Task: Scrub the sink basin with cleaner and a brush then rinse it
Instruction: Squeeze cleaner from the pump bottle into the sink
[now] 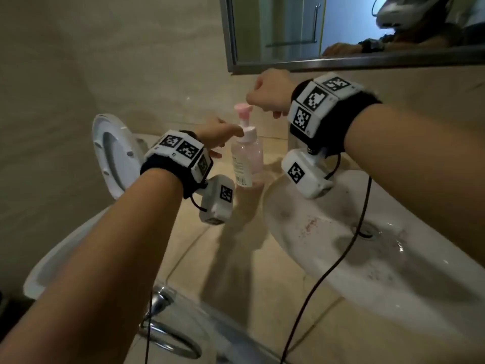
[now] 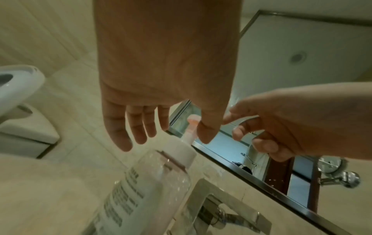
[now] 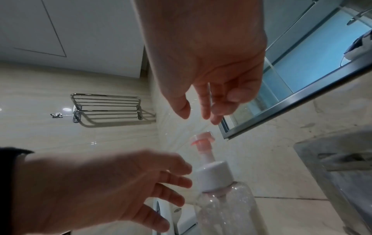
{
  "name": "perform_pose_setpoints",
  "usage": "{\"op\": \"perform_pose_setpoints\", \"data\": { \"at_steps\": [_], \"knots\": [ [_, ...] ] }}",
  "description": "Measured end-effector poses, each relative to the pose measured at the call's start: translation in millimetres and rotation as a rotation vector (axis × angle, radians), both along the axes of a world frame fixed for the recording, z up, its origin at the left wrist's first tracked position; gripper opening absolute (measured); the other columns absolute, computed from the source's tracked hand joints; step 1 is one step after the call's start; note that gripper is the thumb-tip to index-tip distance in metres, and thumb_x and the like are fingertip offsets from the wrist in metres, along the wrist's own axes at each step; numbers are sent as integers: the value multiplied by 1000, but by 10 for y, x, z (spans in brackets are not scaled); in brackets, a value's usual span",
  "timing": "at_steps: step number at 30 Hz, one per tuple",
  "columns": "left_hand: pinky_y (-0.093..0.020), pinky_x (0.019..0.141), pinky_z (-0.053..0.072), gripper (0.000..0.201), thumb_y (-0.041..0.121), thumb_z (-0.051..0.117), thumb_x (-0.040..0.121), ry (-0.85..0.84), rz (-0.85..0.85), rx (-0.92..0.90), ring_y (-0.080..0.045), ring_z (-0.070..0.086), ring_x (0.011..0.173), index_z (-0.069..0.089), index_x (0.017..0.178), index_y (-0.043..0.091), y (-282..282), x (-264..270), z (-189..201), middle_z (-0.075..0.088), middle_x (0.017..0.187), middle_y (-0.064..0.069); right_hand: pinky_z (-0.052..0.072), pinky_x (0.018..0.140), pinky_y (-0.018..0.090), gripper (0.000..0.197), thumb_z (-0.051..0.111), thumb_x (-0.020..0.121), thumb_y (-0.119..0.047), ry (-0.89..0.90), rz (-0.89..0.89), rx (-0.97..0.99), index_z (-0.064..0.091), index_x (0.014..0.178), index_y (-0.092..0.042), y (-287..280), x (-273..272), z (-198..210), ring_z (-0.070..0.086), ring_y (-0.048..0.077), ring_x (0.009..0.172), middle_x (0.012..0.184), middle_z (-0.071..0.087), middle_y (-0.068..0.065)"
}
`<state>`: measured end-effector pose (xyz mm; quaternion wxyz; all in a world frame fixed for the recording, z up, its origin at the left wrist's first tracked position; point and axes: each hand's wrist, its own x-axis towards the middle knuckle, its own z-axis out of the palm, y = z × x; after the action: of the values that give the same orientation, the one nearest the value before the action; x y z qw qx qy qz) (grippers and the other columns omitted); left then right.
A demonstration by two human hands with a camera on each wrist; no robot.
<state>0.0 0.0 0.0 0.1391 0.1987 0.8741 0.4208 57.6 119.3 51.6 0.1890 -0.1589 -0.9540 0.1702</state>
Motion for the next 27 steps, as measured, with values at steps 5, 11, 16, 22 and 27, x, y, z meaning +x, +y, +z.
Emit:
{"op": "perform_pose_setpoints", "data": {
  "at_steps": [5,11,16,22,27],
  "knots": [
    [-37,86,44,64,36,66,81,-48,-5,60,-22,49,115,44,136,11,105,-38,-232,53,132,-7,33,50,22,31,52,90,-32,-5,38,-82,56,109,-8,48,-78,-124,50,22,69,97,54,8],
    [-25,70,39,68,28,73,79,-51,93,186,-15,50,101,40,135,9,245,-50,-436,54,120,-2,33,51,21,41,52,91,-33,71,111,-72,58,117,-2,59,-102,-270,52,20,79,104,63,14],
    [-19,63,38,64,25,77,75,-63,113,150,-15,51,99,48,129,8,293,-76,-555,59,119,-4,44,61,23,30,57,87,-37,156,117,-131,55,107,-14,78,-171,-327,56,18,86,111,62,6],
    [-21,63,39,57,29,76,76,-27,106,114,-15,50,90,49,123,12,305,-51,-668,56,109,0,50,73,28,19,57,88,-31,207,116,-96,42,90,-19,60,-229,-370,56,20,90,98,51,1],
    [-20,66,43,54,28,74,75,53,70,121,-16,52,93,50,120,13,239,61,-606,53,104,1,39,54,21,19,54,89,-30,249,104,-93,40,92,-18,120,-154,-342,52,20,85,96,51,2]
  ]
}}
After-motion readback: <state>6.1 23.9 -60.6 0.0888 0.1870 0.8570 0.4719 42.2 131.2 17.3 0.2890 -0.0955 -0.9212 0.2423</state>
